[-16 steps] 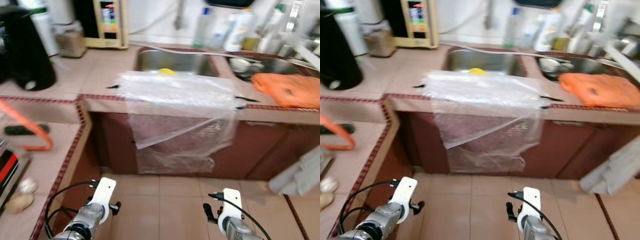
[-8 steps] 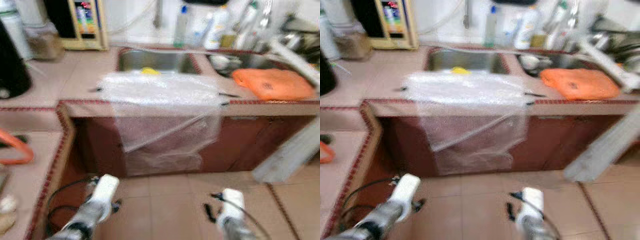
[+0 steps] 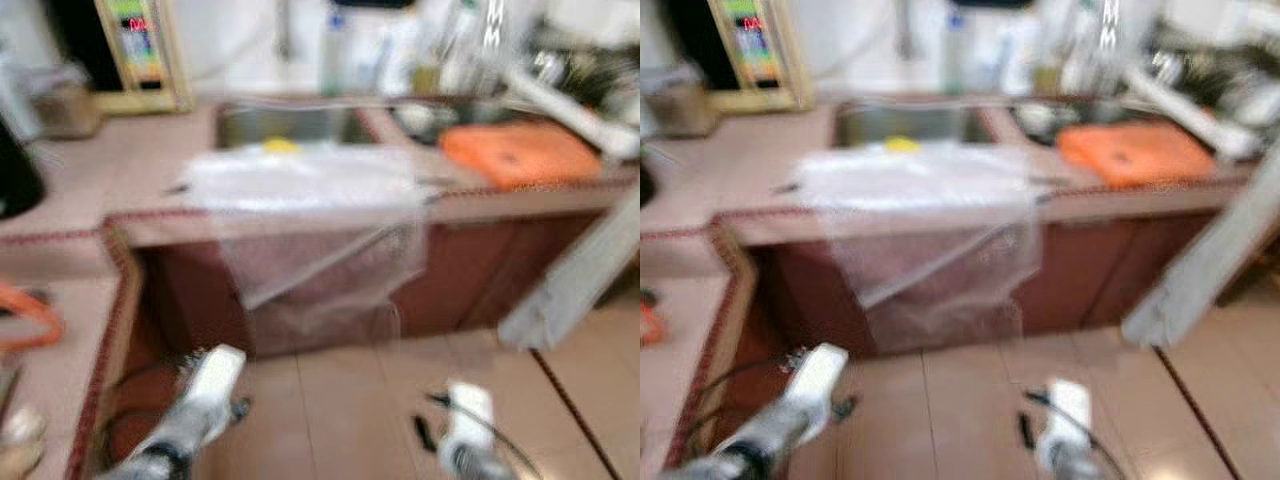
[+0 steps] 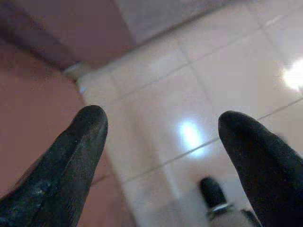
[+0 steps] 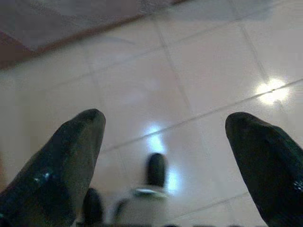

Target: Kitchen organization

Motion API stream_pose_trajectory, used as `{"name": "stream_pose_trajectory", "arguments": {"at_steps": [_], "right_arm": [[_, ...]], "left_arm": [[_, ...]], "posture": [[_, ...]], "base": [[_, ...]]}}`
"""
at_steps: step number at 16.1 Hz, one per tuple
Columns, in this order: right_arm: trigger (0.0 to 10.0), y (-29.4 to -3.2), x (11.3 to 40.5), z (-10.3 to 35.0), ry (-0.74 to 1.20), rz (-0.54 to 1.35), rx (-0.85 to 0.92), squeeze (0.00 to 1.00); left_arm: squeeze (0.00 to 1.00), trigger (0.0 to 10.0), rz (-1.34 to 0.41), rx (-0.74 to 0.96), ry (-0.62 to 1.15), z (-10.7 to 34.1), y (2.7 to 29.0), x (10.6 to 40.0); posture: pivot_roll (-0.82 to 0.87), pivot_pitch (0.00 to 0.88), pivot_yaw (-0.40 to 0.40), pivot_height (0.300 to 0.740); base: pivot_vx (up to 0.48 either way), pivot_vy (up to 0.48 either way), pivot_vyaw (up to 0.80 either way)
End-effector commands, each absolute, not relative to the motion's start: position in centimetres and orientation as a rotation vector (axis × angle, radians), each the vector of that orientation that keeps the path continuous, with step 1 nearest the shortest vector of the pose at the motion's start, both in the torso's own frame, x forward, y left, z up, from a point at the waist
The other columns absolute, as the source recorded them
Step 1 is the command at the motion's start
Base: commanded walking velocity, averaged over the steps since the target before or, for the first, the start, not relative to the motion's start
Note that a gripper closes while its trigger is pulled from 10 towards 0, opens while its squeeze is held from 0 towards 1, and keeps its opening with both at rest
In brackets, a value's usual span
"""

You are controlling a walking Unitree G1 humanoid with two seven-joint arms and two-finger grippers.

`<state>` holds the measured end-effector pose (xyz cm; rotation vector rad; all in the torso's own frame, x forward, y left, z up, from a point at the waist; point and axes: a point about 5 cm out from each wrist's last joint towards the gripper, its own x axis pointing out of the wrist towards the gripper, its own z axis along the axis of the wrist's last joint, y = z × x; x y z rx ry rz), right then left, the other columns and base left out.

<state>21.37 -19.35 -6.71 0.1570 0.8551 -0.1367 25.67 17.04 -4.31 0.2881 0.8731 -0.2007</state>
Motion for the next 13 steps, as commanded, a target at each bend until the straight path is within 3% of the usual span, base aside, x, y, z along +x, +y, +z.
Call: {"name": "stream_pose_trajectory", "arguments": {"at_steps": [1,13], "right_arm": [[10.0,-18.51,22.07,-6.40,0.836,-0.116,0.173,0.00],[10.0,-18.63,22.10,-6.36,0.830,-0.120,0.169,0.00]], "left_arm": [[0.00,10.0,-0.181,0.310,0.908,-4.66,18.53,24.98],[0.00,10.0,-0.184,0.326,0.923,-4.94,18.68,24.56]], "posture": [[-0.02,0.000,-0.023,0.740],[-0.03,0.000,-0.018,0.740]], "base": [[0.000,-0.341,0.00],[0.000,-0.411,0.00]]}}
